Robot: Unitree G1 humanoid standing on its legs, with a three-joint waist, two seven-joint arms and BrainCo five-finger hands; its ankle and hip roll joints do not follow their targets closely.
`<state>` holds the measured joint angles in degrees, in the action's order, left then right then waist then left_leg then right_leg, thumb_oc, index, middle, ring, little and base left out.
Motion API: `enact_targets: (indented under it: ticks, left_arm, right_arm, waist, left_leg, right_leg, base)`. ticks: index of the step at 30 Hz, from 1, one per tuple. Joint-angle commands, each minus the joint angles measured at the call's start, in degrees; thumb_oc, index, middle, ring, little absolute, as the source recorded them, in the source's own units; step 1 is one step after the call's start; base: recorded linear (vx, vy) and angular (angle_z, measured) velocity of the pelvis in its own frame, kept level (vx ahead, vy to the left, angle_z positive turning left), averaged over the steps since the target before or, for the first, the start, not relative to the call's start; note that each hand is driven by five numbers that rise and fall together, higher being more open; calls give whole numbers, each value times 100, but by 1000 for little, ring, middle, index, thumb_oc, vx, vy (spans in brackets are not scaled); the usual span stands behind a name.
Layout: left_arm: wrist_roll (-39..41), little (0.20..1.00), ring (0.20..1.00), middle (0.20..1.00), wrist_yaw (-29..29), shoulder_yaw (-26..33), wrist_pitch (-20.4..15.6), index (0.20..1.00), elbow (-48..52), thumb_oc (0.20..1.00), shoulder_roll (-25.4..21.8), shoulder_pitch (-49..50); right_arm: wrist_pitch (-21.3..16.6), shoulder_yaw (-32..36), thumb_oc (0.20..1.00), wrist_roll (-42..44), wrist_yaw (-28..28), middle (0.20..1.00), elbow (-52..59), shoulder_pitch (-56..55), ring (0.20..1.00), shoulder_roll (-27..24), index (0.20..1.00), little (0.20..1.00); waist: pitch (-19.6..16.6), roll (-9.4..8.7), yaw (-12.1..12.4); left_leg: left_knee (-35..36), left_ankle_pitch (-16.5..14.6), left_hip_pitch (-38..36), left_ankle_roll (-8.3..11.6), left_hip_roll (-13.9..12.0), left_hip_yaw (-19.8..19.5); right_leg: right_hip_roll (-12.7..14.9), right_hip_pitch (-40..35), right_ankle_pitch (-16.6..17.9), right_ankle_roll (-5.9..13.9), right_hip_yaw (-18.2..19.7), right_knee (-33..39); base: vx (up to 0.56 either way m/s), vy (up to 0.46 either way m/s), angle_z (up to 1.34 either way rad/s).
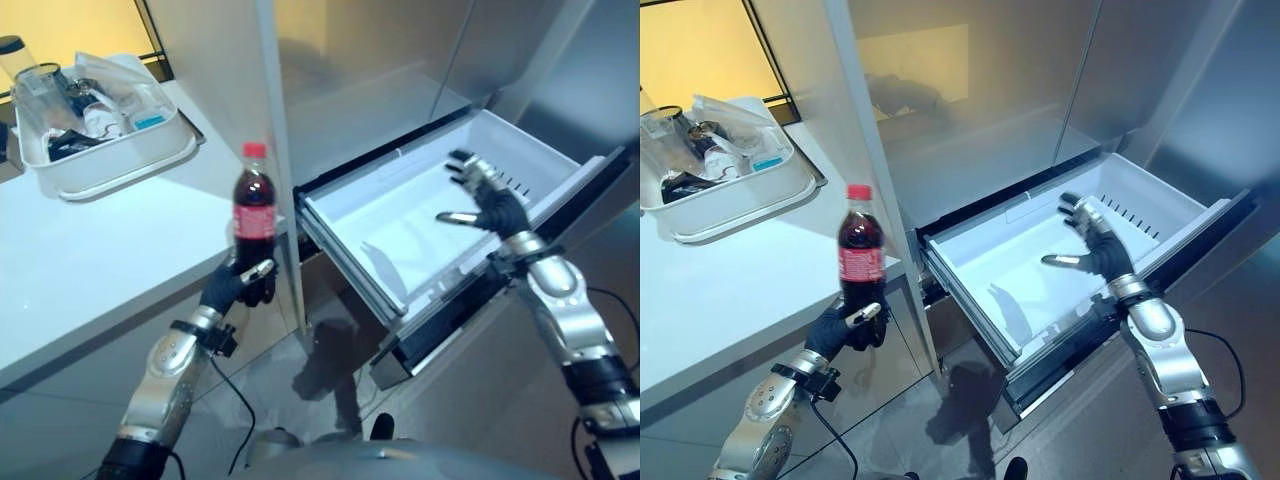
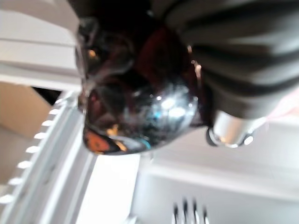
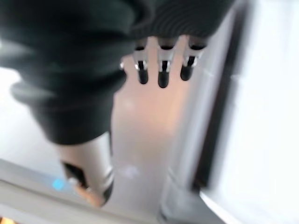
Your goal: Take the drinks into the refrigerator
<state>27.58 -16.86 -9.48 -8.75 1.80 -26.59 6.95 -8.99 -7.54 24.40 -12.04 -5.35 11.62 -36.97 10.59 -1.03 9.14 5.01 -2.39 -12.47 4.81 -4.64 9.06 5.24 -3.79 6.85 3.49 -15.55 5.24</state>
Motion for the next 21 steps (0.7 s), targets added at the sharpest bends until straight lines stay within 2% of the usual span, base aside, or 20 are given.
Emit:
enact_targets:
  ticks: [1,3,4,5,8,15,21]
  left_arm:
    - [-366,200,200,200,-125,-380,-585,200,204,200,-163,-892]
    - [-450,200,200,200,-88,-448,-598,200,192,200,-152,-971]
    - [-463,200,200,200,-40,-553,-607,200,126,200,-86,-1070]
    - [-463,200,200,200,-40,-553,-608,200,126,200,-86,-1071]
    - [-784,200,200,200,83,-812,-645,200,-118,200,-53,-1381]
    - [-1125,200,200,200,128,-1033,-673,200,-141,200,-197,-1702]
    - [-1192,200,200,200,165,-1211,-660,200,-252,200,-69,-1787]
  right_arm:
    - [-77,-526,1000,222,-405,1000,-195,741,1000,-37,1000,1000]
    - [-69,-615,1000,200,-395,1000,-255,827,1000,67,1000,1000]
    - [-45,-782,1000,151,-386,1000,-490,924,1000,336,1000,1000]
    - [-46,-783,1000,151,-386,1000,-492,926,1000,337,1000,1000]
    - [7,-1083,1000,-11,-338,1000,-933,1208,1000,755,1000,1000]
    - [76,-1453,1000,-23,-423,1000,-1110,1667,1000,1044,1000,1000]
    - [63,-1515,1000,119,-396,1000,-1049,1761,1000,1255,1000,1000]
  waist:
    - [-255,-154,58]
    - [-249,-141,59]
    - [-249,-126,70]
    - [-248,-126,69]
    - [-255,-100,70]
    - [-271,-82,86]
    - [-256,-84,87]
  left_leg:
    - [-1,-88,254,-186,308,-152]
    - [-1,-83,254,-186,306,-157]
    - [-1,-87,246,-194,307,-170]
    - [-1,-87,246,-194,307,-170]
    - [-1,-87,230,-196,307,-169]
    - [-1,-79,220,-187,302,-179]
    - [-1,-86,226,-200,297,-190]
  right_leg:
    - [-9,-592,-614,270,-157,-282]
    - [-8,-593,-614,269,-161,-284]
    - [-9,-602,-621,264,-161,-288]
    - [-9,-603,-621,264,-162,-288]
    - [2,-617,-622,268,-178,-294]
    - [5,-631,-622,272,-178,-296]
    - [23,-621,-616,274,-192,-300]
  base:
    - [0,0,0]
    - [0,0,0]
    - [0,0,0]
    - [0,0,0]
    - [2,-4,2]
    - [2,2,3]
    - [0,0,0]
